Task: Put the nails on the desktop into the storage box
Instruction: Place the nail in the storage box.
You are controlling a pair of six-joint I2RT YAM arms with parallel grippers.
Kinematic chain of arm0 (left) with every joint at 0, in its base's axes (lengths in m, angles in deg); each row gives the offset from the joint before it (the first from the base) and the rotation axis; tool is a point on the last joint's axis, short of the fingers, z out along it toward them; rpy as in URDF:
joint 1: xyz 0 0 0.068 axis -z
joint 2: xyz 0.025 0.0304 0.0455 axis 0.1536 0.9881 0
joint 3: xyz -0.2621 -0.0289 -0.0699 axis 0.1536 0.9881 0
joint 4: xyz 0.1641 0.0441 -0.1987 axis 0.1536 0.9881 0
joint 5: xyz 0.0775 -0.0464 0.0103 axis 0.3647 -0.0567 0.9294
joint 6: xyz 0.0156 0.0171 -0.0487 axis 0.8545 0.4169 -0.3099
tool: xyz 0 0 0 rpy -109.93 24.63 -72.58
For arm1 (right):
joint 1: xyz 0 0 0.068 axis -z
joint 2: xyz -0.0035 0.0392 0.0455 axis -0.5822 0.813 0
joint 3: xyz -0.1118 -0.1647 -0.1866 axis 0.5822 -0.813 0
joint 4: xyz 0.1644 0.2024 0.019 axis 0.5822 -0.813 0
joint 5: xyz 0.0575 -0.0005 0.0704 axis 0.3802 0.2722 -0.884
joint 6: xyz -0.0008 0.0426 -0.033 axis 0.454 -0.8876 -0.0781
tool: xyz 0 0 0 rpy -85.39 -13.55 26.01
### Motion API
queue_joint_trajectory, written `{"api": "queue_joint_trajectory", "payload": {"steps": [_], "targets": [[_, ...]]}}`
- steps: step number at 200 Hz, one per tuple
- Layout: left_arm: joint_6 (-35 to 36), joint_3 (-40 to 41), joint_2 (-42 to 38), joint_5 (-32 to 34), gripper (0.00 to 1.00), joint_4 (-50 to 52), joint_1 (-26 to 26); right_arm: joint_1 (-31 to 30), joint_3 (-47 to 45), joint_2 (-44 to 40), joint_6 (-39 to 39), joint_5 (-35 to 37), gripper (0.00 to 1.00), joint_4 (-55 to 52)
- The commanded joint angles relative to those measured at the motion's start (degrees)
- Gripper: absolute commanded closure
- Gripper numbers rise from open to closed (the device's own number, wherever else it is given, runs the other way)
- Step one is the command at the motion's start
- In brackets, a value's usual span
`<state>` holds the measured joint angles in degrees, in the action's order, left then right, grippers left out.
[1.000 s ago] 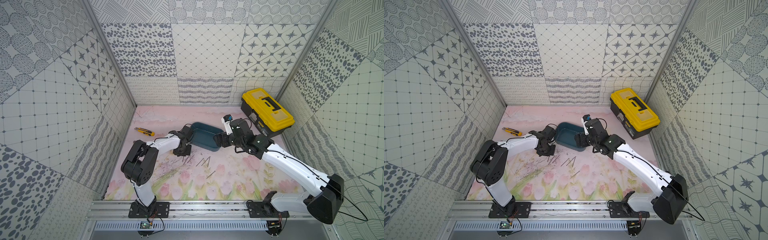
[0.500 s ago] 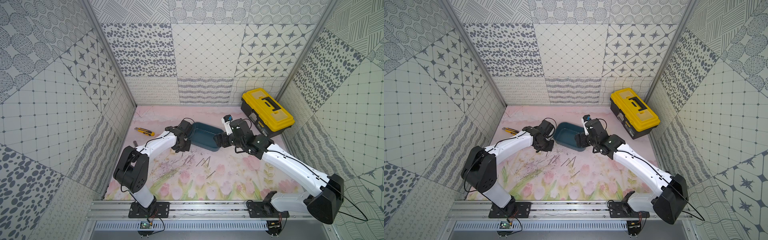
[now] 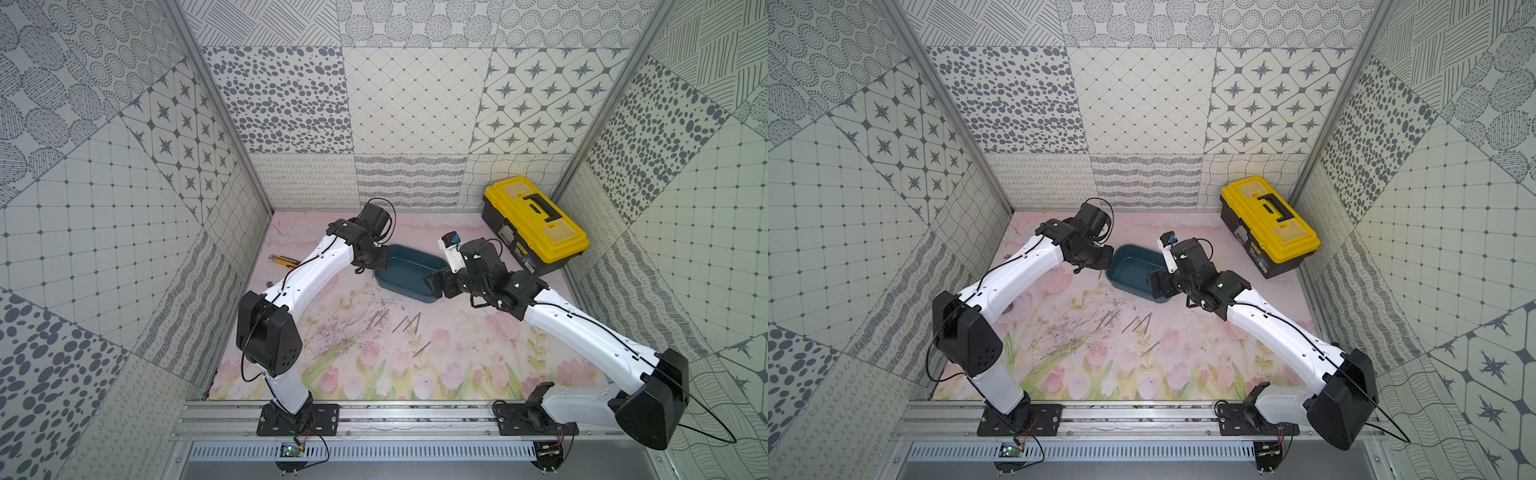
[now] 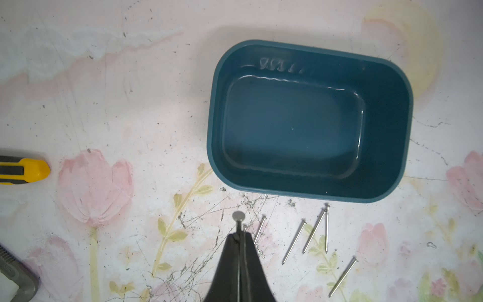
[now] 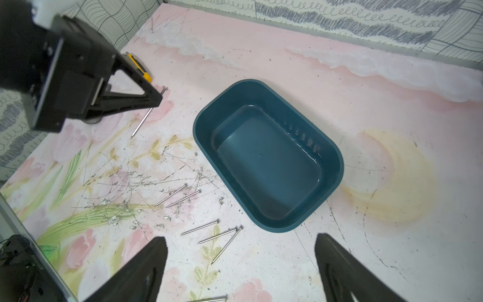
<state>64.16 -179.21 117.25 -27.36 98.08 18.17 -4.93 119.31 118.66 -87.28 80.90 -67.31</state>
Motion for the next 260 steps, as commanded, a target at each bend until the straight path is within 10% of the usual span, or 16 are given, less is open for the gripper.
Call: {"api": "queue_joint_trajectory", "payload": {"steps": [1, 260], "targets": [[3.3, -6.9, 4.2, -2.6, 1.00, 5.9, 0.7, -0.1, -0.9, -0.6, 4.4, -3.5, 0.05, 2.4], [9.0, -21.0, 28.7, 3.9, 1.00, -1.4, 1.5, 3.8, -5.7, -3.3, 2.7, -2.5, 0.05, 3.0]]}}
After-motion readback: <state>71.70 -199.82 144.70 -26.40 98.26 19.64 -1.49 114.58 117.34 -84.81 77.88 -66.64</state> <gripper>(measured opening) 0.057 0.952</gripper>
